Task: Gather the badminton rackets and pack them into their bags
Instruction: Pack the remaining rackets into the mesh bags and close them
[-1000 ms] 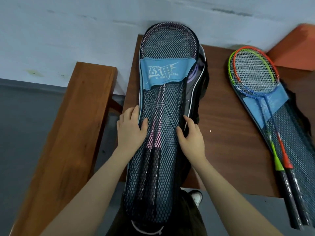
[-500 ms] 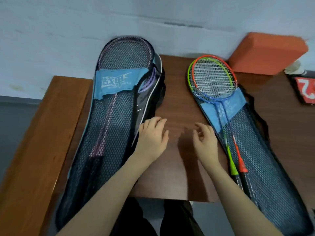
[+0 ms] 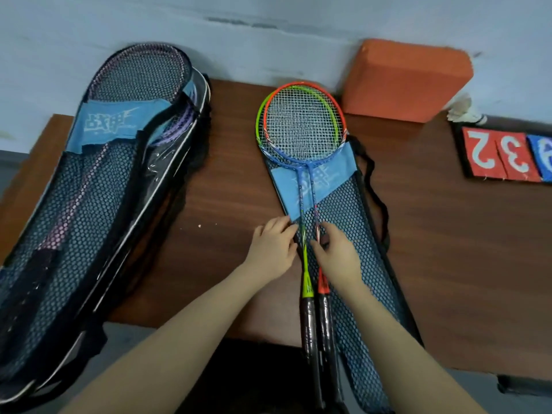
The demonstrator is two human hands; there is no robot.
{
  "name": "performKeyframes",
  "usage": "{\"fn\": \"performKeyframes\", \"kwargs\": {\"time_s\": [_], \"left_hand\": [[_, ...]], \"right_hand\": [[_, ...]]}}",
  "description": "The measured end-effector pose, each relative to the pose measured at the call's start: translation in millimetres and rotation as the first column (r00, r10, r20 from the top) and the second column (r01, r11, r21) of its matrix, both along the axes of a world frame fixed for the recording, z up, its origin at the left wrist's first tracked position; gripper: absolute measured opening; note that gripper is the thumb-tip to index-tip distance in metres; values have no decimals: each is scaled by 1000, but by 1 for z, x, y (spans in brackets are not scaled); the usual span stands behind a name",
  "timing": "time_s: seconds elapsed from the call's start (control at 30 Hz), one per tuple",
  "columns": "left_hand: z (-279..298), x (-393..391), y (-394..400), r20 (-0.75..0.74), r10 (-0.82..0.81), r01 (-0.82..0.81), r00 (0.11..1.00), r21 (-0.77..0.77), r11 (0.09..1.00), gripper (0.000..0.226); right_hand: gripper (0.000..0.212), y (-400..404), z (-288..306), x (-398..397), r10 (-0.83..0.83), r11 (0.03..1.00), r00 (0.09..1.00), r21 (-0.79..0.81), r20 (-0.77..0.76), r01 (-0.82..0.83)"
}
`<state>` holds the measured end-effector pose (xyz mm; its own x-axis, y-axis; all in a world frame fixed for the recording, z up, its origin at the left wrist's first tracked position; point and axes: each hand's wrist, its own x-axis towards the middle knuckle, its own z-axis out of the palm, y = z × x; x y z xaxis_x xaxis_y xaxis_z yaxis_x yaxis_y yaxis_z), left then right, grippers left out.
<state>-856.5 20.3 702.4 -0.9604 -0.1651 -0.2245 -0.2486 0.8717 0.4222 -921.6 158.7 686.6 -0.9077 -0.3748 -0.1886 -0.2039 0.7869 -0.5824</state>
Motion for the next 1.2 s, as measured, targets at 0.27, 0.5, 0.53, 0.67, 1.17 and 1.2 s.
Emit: {"fn": "performKeyframes", "kwargs": {"time_s": [0.27, 0.5, 0.53, 0.67, 1.17, 1.2], "left_hand": [[-8, -7, -23, 37, -78, 82, 996, -149, 985, 39], [-11, 3, -31, 94, -42, 51, 995, -94, 994, 41], [-11, 2, -34, 94, -50, 59, 994, -92, 994, 41], [-18, 4, -47, 106, -112, 119, 988, -70, 990, 45], [-26, 2, -37, -47, 40, -39, 998, 26, 999, 35], [-25, 2, -35, -38, 52, -51, 998, 32, 998, 36]], "right_hand": [[37, -4, 3, 15, -74, 973, 993, -227, -94, 51], [42, -29, -8, 22, -73, 995, 992, -75, -98, 66], [41, -33, -9, 22, -86, 995, 990, -54, -108, 81], [45, -45, -8, 21, -129, 992, 985, 4, -113, 130], [38, -10, 14, 15, -75, 990, 981, -129, -180, 52], [38, -3, 18, 12, -71, 989, 978, -145, -194, 43]]}}
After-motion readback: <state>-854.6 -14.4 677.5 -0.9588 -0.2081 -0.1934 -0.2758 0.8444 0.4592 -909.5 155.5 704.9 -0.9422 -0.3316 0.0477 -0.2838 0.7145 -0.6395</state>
